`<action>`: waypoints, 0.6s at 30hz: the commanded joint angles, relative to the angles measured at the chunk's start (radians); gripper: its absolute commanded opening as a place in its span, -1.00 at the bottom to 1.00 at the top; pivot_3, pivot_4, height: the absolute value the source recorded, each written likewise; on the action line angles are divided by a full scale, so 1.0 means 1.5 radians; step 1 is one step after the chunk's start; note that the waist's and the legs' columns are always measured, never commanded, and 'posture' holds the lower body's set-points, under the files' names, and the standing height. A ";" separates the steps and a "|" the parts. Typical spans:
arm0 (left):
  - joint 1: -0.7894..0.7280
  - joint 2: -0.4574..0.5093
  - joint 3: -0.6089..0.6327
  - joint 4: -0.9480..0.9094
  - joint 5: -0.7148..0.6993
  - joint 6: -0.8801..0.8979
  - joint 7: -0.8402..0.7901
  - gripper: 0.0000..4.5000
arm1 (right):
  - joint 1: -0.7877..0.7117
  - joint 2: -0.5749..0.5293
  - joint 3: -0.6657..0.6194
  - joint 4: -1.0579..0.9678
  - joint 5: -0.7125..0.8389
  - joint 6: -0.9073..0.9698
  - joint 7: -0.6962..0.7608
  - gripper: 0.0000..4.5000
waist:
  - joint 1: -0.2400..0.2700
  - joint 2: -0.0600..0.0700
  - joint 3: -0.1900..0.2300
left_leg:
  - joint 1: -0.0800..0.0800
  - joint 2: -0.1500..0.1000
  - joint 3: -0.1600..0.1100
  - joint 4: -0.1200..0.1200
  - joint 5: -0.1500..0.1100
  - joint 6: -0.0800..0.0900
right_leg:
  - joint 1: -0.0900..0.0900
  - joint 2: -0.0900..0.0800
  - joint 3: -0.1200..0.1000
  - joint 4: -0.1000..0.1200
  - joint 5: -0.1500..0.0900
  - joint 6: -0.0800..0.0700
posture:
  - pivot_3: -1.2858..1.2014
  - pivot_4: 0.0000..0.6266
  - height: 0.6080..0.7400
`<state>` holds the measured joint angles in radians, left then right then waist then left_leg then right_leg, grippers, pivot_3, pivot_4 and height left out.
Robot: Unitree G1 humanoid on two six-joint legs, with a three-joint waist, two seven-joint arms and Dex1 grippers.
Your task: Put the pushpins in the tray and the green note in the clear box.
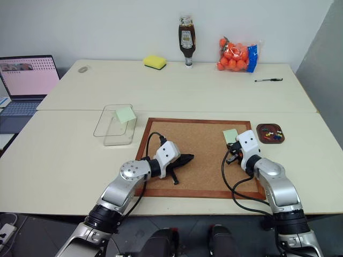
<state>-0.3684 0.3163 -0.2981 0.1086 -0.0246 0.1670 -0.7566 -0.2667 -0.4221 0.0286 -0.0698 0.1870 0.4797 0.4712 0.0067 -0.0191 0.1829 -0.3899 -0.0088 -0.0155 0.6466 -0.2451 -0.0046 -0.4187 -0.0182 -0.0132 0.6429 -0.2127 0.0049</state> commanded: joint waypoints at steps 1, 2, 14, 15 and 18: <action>0.015 -0.001 -0.026 0.023 0.016 0.012 -0.008 -1.00 | -0.013 -0.006 -0.038 -0.072 0.015 -0.019 -0.003 -0.98 | 0.000 0.000 0.000 | 0.000 0.000 0.000 0.000 0.000 0.000 | 0.000 0.000 0.000 0.000 0.000 0.000 | 0.03 -0.52 1.00; 0.016 -0.002 -0.027 0.022 0.016 0.013 -0.008 -1.00 | -0.013 -0.006 -0.041 -0.080 0.017 -0.019 -0.004 -0.98 | 0.000 0.000 0.000 | 0.000 0.000 0.000 0.000 0.000 0.000 | 0.000 0.000 0.000 0.000 0.000 0.000 | 0.03 -0.52 1.00; 0.010 -0.005 -0.019 0.028 0.011 0.014 -0.005 -1.00 | -0.018 -0.015 -0.058 -0.141 0.028 0.006 0.000 -0.98 | 0.000 0.000 0.000 | 0.000 0.000 0.000 0.000 0.000 0.000 | 0.000 0.000 0.000 0.000 0.000 0.000 | 0.03 -0.52 1.00; 0.006 -0.005 -0.015 0.027 0.009 0.014 -0.003 -1.00 | -0.017 -0.015 -0.058 -0.145 0.029 0.008 0.001 -0.98 | 0.000 0.000 0.000 | 0.000 0.000 0.000 0.000 0.000 0.000 | 0.000 0.000 0.000 0.000 0.000 0.000 | 0.03 -0.52 1.00; -0.011 -0.013 0.013 0.027 -0.016 0.015 -0.001 -1.00 | -0.017 -0.015 -0.056 -0.155 0.030 0.015 0.001 -0.98 | 0.000 0.000 0.000 | 0.000 0.000 0.000 0.000 0.000 0.000 | 0.000 0.000 0.000 0.000 0.000 0.000 | 0.03 -0.52 1.00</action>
<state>-0.3756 0.3105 -0.2888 0.1191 -0.0294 0.1687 -0.7566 -0.2843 -0.4329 -0.0387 -0.2453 0.2199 0.4973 0.4722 0.0070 -0.0191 0.1829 -0.3903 -0.0087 -0.0159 0.6468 -0.2451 -0.0046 -0.4190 -0.0183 -0.0135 0.6430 -0.2127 0.0050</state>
